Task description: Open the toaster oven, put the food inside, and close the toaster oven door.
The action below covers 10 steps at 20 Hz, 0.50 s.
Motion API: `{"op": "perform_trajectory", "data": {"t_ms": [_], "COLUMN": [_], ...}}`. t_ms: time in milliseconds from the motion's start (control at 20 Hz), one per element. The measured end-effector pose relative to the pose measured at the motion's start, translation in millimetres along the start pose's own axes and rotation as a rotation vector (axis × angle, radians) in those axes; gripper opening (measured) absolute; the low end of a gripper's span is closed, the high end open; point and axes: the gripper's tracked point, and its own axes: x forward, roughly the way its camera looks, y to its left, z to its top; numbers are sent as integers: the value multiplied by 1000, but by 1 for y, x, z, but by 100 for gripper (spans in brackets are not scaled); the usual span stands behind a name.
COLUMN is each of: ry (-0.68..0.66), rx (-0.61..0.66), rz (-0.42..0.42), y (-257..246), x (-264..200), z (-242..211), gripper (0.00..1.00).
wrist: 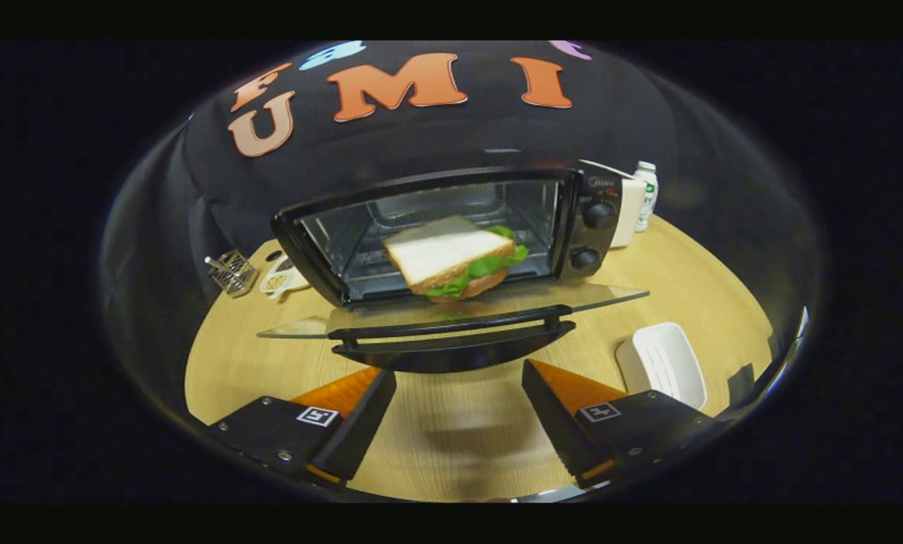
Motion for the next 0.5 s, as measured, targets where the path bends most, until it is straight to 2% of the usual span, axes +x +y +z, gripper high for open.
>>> {"op": "perform_trajectory", "data": {"t_ms": [500], "ry": [-51], "rx": [-42], "rz": [-39], "y": [19], "x": [29], "z": [74], "gripper": [100]}}
